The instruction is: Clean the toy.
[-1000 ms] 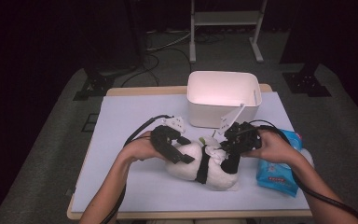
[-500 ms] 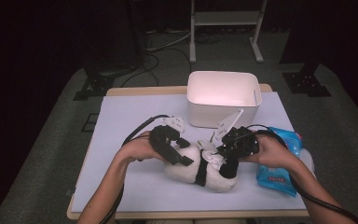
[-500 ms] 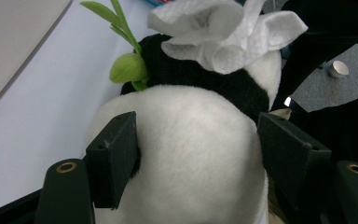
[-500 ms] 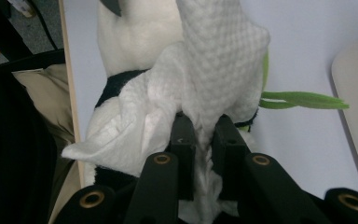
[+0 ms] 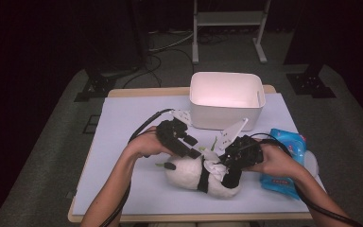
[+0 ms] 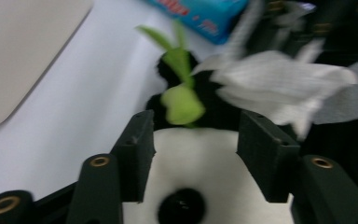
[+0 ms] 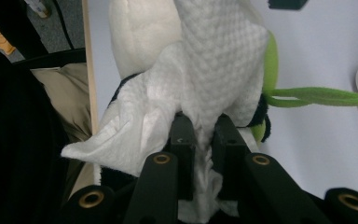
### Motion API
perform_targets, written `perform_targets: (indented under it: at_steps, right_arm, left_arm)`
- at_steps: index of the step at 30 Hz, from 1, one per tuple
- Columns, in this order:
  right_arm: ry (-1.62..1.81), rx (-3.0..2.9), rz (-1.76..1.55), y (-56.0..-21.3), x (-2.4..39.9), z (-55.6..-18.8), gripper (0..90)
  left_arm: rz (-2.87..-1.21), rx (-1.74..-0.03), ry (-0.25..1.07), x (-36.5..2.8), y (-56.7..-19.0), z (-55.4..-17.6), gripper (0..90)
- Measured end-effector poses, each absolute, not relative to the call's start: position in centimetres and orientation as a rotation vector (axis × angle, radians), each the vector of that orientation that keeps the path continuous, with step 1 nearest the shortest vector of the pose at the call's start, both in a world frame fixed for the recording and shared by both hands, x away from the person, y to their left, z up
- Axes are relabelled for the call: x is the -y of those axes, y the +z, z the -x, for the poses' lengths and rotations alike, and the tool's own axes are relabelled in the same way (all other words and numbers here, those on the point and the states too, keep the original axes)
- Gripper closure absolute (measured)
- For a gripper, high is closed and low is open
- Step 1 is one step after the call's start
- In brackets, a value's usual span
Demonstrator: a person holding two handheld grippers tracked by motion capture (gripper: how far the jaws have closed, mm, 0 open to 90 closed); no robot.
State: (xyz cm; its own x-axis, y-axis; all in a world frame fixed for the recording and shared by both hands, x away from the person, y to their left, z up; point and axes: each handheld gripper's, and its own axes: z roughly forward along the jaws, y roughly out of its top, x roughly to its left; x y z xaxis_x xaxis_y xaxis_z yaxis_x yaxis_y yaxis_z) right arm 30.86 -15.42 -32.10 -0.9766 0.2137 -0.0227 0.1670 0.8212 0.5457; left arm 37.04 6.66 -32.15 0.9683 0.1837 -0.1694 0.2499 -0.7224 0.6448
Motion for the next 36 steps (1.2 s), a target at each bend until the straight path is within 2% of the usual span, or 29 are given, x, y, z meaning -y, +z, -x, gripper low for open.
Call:
perform_targets:
  at_steps: [6,9,10,27,36]
  right_arm:
    - [0.846,-2.922,-0.286,-32.0,15.2,-30.6,80.2]
    - [0.838,-2.917,-0.276,-32.0,15.1,-30.6,80.0]
    - [0.833,-2.914,-0.271,-31.9,15.1,-30.6,80.0]
    - [0.805,-2.826,-0.269,-29.9,15.4,-30.6,80.8]
    - [0.714,-2.803,-0.398,-29.7,17.0,-33.1,80.7]
  left_arm:
    - [-2.395,-0.278,-0.159,-5.3,-33.1,-37.5,58.1]
    - [-2.413,-0.230,-0.163,-4.6,-33.6,-37.4,73.6]
    - [-2.406,-0.232,-0.163,-4.6,-33.7,-37.5,75.2]
    - [-2.342,-0.183,-0.073,-4.3,-31.0,-37.4,77.7]
    - [-2.327,-0.142,-0.134,-4.0,-32.0,-36.8,76.2]
